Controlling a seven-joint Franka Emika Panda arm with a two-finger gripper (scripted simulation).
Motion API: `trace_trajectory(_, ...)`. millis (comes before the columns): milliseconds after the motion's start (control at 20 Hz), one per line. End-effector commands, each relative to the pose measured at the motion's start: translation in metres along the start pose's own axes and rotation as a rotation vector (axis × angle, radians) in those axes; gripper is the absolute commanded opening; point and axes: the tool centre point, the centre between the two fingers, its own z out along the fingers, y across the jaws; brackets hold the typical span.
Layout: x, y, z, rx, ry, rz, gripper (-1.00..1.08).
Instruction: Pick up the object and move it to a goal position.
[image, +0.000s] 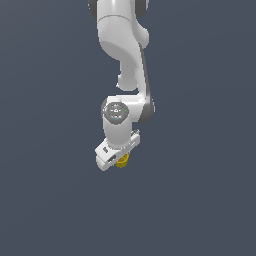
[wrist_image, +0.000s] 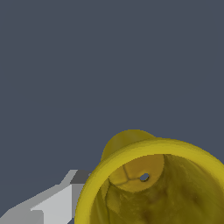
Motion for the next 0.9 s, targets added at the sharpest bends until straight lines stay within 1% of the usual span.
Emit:
trace_trajectory(0, -0.027, 0.014, -0.009, -0.002, 0.001, 0.001, -1.0)
trace_trajectory(300, -0.092, 0.048, -0.027, -0.002, 0.001, 0.001, -1.0)
trace_trajectory(500, -0.13, 0.068, -0.038, -0.002, 0.002, 0.001, -1.0)
trace_trajectory(700, -0.159, 0.086, -0.047, -0.002, 0.002, 0.001, -1.0)
trace_trajectory(850, -0.175, 0.095, -0.052, -0.002, 0.002, 0.001, -1.0)
